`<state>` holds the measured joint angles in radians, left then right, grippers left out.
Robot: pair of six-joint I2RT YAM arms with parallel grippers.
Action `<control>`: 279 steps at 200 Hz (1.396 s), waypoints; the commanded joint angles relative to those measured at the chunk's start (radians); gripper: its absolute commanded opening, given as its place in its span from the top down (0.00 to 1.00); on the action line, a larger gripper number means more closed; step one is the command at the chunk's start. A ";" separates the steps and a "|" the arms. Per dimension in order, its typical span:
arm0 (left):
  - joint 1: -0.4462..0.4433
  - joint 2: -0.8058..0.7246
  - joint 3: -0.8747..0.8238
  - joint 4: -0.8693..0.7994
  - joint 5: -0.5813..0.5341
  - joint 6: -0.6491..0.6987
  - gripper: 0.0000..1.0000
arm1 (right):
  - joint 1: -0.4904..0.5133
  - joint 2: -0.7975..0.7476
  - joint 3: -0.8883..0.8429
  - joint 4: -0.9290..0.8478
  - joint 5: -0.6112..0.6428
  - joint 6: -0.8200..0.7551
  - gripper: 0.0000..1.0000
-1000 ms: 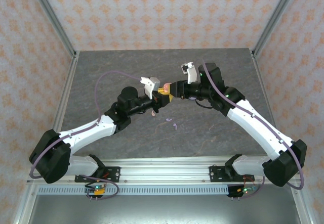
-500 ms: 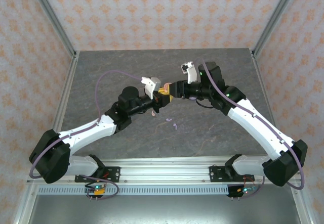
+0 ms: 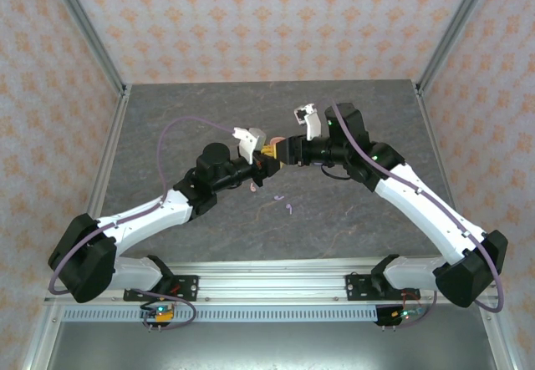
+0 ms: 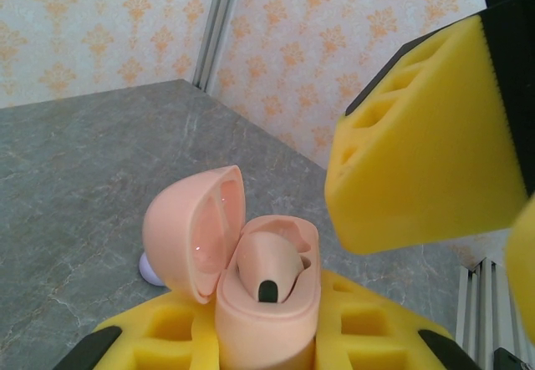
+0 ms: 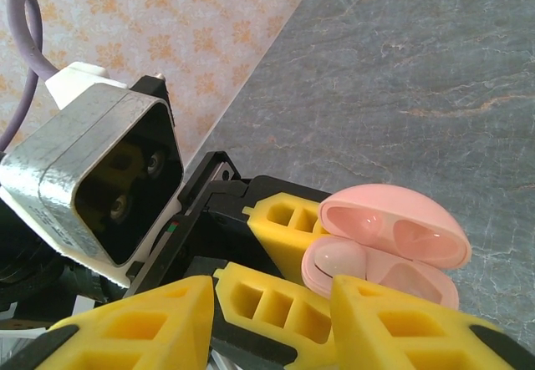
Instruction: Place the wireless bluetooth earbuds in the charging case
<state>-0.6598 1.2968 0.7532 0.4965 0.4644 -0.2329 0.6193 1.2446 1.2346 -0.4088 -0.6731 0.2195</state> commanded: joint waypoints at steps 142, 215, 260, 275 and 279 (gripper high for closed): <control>-0.009 -0.295 -0.058 -0.455 -0.262 0.110 0.98 | -0.021 0.201 0.048 -0.244 0.443 -0.002 0.56; -0.008 -0.488 -0.038 -0.731 -0.356 0.101 0.97 | 0.034 0.462 0.059 -0.135 0.210 0.032 0.59; -0.009 -0.554 -0.050 -0.777 -0.376 0.083 0.96 | 0.099 0.605 0.137 -0.159 0.210 0.018 0.59; -0.008 -0.568 -0.054 -0.777 -0.377 0.076 0.96 | 0.119 0.642 0.169 -0.172 0.226 0.014 0.57; -0.009 -0.570 -0.055 -0.779 -0.377 0.076 0.96 | 0.126 0.654 0.180 -0.174 0.230 0.015 0.57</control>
<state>-0.6613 0.7544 0.7025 -0.2462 0.1173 -0.1379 0.7120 1.8477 1.3472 -0.5716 -0.4511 0.2382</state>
